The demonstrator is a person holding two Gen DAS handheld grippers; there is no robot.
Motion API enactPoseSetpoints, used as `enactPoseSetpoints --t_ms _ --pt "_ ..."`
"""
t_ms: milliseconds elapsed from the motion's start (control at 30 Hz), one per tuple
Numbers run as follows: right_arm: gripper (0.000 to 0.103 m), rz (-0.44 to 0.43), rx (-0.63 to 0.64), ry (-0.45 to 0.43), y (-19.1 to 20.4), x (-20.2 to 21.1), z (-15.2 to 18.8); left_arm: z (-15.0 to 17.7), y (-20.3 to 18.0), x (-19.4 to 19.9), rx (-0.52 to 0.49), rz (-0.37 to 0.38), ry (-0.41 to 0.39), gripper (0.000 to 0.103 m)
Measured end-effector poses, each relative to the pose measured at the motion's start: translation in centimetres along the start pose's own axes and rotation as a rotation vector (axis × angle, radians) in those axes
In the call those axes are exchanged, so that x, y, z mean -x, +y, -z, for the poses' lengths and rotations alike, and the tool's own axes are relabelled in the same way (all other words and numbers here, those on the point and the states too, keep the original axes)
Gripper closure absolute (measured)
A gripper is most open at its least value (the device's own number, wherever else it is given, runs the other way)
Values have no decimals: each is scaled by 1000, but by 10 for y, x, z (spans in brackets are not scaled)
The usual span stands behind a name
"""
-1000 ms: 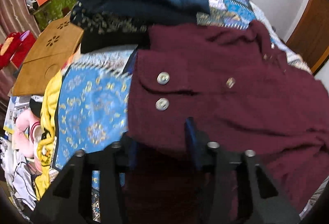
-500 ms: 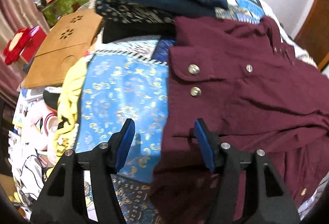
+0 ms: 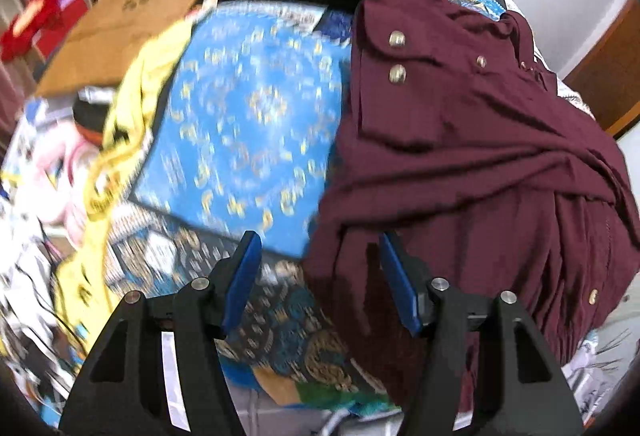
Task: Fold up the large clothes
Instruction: 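Grasp the maroon shirt hem with both tools and fold it toward the collar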
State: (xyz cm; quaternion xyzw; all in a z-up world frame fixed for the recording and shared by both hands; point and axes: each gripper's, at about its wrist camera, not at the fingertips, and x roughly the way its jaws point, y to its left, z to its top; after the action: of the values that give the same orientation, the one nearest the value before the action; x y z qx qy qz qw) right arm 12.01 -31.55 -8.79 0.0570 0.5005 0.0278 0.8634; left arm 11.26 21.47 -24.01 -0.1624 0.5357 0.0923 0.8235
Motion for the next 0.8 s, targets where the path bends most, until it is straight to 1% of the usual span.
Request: enactPoseSetpoints --t_ms 100,133,200,233,333,433,500,533,600,633,667,700,733,767,800 --pt "42 -39 -27 27 -1 -3 10 11 -2 -11 36 47 44 43" --pt "42 -60 -38 42 -1 -5 13 15 -5 -14 50 76 57 43" --pt "42 -86 -58 66 -3 -9 20 19 -10 -16 63 117 64 43" --pt "42 -101 -69 82 -4 -12 22 21 -15 -16 67 124 63 43" --pt "42 -167 -106 133 -2 -23 32 24 -28 -15 58 82 45 42" --pt "42 -242 -130 167 8 -32 41 25 -36 -11 55 79 39 42" --pt "42 -252 -114 155 17 -31 44 26 -40 -5 43 95 28 43" --pt "42 -244 -90 136 23 -29 44 24 -41 -2 38 110 19 43" --pt "43 -228 -63 104 32 -26 44 23 -41 2 36 158 10 43" --pt "49 -228 -61 91 33 -25 43 21 -44 4 36 176 1 43" --pt "59 -234 -61 76 34 -25 43 20 -46 6 24 188 -8 50" --pt "67 -238 -61 60 33 -23 42 18 -51 9 4 190 -15 63" --pt "81 -233 -68 42 33 -21 41 14 -58 12 -27 178 -26 70" --pt "93 -230 -77 23 31 -18 39 11 -64 16 -53 169 -41 81" --pt "94 -239 -84 11 30 -16 37 8 -68 18 -68 163 -54 86"
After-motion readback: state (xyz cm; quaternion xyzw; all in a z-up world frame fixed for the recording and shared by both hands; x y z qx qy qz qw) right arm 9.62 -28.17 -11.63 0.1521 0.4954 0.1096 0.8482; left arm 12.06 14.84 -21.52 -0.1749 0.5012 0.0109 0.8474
